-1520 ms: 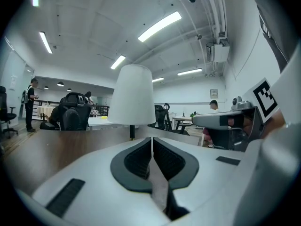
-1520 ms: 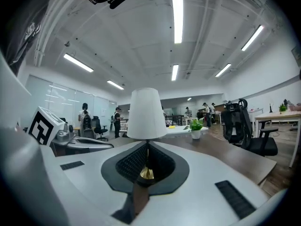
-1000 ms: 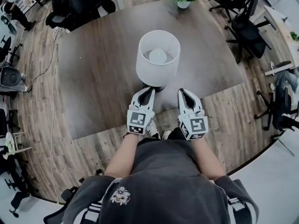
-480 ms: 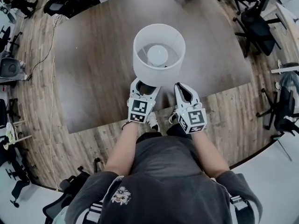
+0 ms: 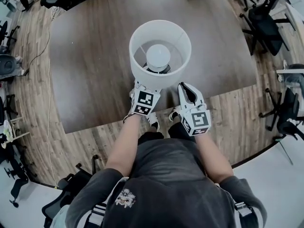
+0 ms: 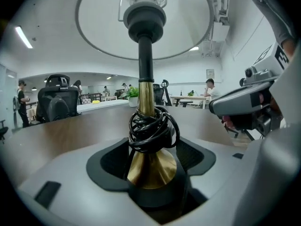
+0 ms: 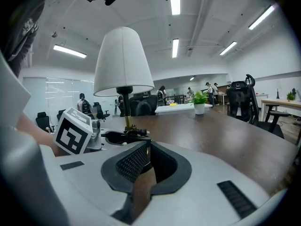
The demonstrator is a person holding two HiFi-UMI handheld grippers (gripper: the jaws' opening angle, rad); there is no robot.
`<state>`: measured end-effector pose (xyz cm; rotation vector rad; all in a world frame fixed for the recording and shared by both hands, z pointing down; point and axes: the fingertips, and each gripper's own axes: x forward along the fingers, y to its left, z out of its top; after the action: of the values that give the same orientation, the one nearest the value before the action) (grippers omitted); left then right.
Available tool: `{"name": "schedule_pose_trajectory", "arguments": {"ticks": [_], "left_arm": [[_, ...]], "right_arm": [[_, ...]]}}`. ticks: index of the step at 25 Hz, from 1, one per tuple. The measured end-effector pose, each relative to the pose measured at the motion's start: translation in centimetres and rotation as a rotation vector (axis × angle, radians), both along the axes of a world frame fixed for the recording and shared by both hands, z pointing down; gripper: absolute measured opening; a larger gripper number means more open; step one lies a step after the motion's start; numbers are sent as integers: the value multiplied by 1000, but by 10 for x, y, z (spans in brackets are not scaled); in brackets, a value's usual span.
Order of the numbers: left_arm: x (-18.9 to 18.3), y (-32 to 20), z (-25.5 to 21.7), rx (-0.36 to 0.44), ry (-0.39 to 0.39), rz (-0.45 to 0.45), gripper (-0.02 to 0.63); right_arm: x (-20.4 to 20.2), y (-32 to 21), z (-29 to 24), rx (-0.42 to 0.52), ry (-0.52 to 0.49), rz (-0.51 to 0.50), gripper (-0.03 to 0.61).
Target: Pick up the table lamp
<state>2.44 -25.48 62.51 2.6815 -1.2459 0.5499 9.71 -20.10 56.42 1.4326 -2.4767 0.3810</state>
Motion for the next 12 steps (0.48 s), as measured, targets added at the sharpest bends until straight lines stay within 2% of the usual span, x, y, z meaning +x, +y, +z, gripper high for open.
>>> {"name": "schedule_pose_trajectory", "arguments": {"ticks": [4, 8, 12], "left_arm": [[0, -5, 12, 1, -42, -7, 316], [1, -6, 17, 12, -89, 6, 285], [-1, -5, 13, 35, -74, -2, 255]], "right_arm": [[7, -2, 6, -13, 4, 3, 26], [9, -3, 12, -23, 4, 2, 26], [8, -5, 15, -28, 10, -8, 26]]}}
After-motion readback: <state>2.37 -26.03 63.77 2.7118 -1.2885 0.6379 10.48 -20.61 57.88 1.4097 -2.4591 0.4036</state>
